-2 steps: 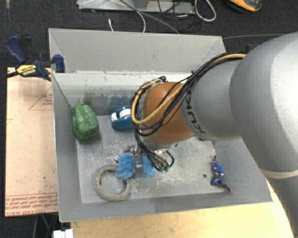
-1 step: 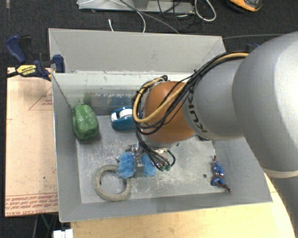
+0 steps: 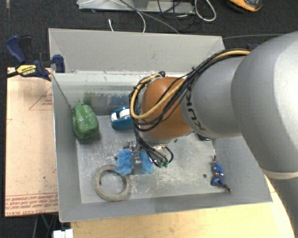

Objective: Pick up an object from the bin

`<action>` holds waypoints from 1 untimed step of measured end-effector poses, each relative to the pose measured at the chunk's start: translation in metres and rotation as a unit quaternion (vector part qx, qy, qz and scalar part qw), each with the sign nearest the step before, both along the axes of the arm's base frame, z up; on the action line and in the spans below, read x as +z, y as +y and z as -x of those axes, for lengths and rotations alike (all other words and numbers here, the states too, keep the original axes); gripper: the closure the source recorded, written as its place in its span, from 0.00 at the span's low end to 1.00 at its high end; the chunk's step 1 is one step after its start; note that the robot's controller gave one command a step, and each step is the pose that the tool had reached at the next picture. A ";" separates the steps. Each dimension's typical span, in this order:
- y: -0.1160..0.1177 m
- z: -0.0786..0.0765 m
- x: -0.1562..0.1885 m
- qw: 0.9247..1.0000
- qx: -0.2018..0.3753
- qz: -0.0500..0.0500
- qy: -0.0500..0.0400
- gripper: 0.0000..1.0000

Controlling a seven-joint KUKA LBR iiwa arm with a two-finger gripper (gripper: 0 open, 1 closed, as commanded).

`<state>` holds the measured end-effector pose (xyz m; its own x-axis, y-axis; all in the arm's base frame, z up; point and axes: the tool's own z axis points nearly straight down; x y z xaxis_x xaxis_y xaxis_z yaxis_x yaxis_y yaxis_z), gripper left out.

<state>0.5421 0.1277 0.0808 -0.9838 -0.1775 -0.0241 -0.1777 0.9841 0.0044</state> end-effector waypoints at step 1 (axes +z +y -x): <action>-0.007 0.005 -0.010 1.000 -0.008 -0.001 0.000 1.00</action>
Offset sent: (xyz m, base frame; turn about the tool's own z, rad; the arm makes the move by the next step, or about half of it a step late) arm 0.0069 0.0094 0.1577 -0.0299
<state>0.5375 0.1204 0.0708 -0.9864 -0.1622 -0.0255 -0.1624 0.9867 0.0066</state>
